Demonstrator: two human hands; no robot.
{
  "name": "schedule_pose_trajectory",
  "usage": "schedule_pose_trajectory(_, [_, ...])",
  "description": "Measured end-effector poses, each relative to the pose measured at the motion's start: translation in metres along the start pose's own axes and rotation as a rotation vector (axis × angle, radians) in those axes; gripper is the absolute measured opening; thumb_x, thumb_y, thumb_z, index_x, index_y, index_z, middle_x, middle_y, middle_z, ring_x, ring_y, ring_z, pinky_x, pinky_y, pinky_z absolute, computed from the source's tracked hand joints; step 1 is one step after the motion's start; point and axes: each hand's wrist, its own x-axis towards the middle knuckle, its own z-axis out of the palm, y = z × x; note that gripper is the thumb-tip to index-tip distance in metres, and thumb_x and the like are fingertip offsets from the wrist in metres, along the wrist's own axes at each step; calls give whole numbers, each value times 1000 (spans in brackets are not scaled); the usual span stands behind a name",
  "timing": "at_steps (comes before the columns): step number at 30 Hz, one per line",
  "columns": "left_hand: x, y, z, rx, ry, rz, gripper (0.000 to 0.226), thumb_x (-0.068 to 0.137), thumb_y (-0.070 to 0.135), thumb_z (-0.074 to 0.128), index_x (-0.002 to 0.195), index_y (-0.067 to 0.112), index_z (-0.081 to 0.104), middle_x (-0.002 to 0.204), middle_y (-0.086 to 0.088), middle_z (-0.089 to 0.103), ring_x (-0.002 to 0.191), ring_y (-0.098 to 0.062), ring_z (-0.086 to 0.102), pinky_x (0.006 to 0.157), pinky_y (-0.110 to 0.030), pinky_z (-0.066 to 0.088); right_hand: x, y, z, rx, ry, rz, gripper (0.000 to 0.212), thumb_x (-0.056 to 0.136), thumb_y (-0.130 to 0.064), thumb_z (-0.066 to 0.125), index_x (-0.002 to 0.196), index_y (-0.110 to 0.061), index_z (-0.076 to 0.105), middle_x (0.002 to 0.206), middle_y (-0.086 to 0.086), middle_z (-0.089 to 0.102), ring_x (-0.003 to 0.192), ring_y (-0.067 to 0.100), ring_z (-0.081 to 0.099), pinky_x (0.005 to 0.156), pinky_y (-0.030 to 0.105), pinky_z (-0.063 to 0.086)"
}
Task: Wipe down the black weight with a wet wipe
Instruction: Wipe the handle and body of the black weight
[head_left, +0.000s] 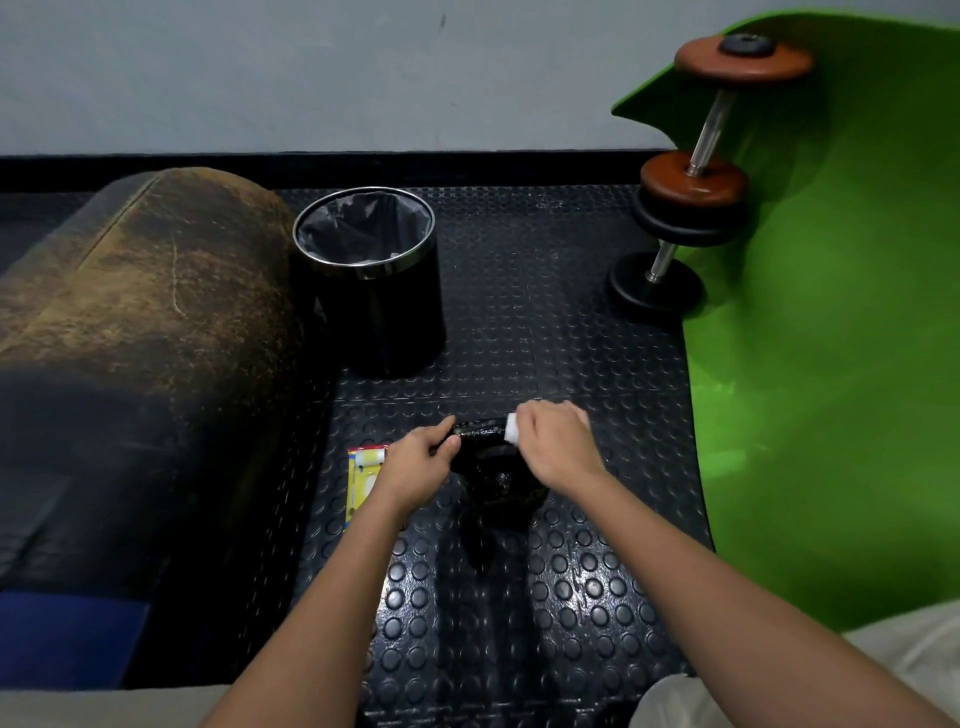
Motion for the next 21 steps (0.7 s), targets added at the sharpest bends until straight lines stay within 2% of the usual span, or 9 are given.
schedule_pose_trajectory(2, [1,0,0,0,9,-7,44,98,35,47,141,26,46,138,0,52,129,-16,45,100,-21,31,-5,-4,8,-40,-3,-137,42,104,-31,23,91,-25,62,95,-11,63,96,10,57,118,38,21])
schedule_pose_trajectory(4, [2,1,1,3,17,-15,43,97,36,47,140,27,47,138,1,53,129,-16,45,101,-23,33,-8,0,8,-12,-2,-196,42,105,-36,24,113,-29,64,107,-14,63,106,4,54,120,35,15])
schedule_pose_trajectory(5, [2,0,1,0,16,-16,43,97,37,47,139,27,48,138,2,53,129,-16,45,102,-24,33,-9,6,6,7,3,-193,42,105,-37,24,116,-29,63,108,-15,62,106,3,53,120,35,14])
schedule_pose_trajectory(8, [2,0,2,-22,2,-16,44,97,38,48,139,27,48,140,4,51,131,-14,44,103,-23,33,-10,29,0,78,35,-23,42,106,-34,24,93,-24,63,90,-11,61,92,8,55,117,39,19])
schedule_pose_trajectory(10, [2,0,2,-12,-2,-14,44,97,38,47,139,27,48,140,4,51,131,-14,44,104,-23,33,-7,35,-4,134,19,120,43,106,-31,23,75,-22,52,77,-7,56,83,12,53,113,43,24])
schedule_pose_trajectory(12, [2,0,2,7,-1,-10,44,97,38,47,139,27,47,141,4,51,131,-15,45,105,-26,34,-2,30,-6,127,-15,177,42,105,-27,21,71,-21,45,75,-7,53,82,15,50,108,45,29])
schedule_pose_trajectory(14, [2,-1,2,4,1,-15,44,97,38,46,140,26,47,141,2,51,131,-16,45,106,-29,37,1,18,-5,52,-22,121,41,104,-24,21,75,-18,48,78,-7,54,83,16,49,109,45,29])
schedule_pose_trajectory(17, [4,-3,1,7,11,-23,44,97,38,48,139,27,48,139,2,52,130,-16,45,105,-28,37,-3,1,4,-41,-2,-66,39,104,-30,21,84,-24,54,86,-9,57,89,13,54,115,42,23])
schedule_pose_trajectory(21, [5,-3,1,2,7,-27,44,96,39,49,139,28,49,139,2,53,130,-15,46,103,-26,36,-9,7,5,-15,2,-186,40,105,-36,25,113,-28,63,106,-14,63,105,4,53,120,35,12])
